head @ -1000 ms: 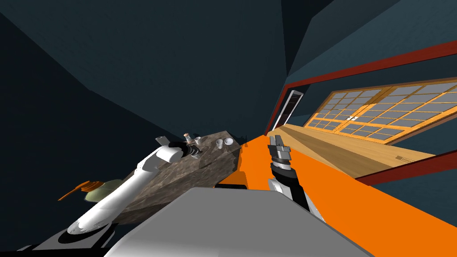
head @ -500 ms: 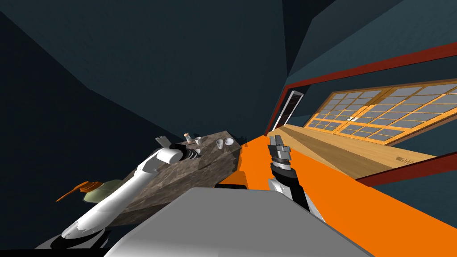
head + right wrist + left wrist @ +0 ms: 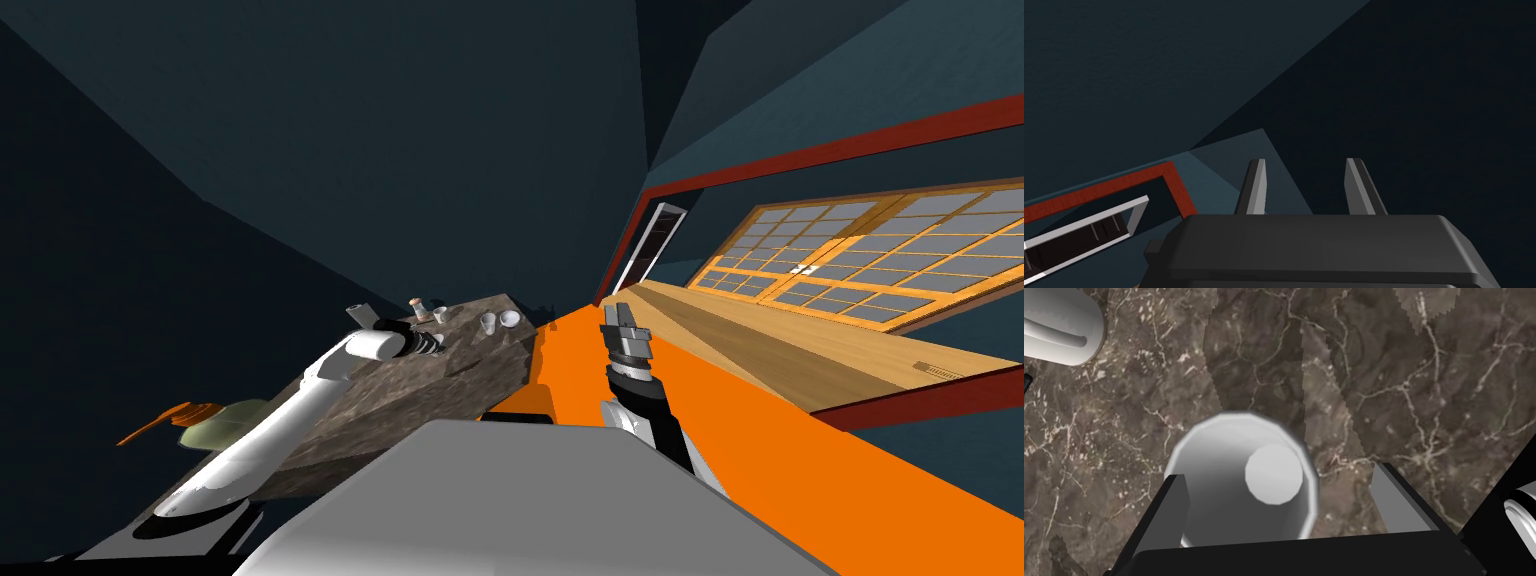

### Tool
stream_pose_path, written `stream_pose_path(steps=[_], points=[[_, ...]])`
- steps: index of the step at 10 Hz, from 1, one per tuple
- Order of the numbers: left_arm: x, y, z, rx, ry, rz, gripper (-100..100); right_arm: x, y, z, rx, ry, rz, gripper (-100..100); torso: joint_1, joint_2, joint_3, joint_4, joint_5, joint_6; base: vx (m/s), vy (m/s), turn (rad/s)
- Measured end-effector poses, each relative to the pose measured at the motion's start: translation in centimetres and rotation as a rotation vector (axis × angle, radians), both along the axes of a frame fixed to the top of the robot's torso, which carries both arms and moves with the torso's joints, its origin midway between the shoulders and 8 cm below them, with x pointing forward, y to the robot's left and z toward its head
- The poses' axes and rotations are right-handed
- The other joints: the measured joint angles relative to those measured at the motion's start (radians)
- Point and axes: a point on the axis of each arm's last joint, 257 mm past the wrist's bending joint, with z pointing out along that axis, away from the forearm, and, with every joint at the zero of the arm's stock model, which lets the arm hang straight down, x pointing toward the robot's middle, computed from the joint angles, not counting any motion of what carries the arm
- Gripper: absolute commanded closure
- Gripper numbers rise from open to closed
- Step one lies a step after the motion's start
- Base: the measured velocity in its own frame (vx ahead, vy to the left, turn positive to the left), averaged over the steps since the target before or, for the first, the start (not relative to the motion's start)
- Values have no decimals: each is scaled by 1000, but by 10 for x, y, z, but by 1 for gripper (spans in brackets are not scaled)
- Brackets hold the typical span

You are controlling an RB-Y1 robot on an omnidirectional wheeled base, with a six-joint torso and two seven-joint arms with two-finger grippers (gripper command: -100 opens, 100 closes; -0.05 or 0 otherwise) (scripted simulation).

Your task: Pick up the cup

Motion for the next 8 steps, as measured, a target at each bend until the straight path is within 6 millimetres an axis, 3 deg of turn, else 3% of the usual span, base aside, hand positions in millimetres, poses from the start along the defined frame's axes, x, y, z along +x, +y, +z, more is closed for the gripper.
stream_pose_path(steps=[8], points=[[5,38,-6,21,13,-39,-100,0,0,0,0,0,0,0,2,1,0,0,0,0,19,-55,38]])
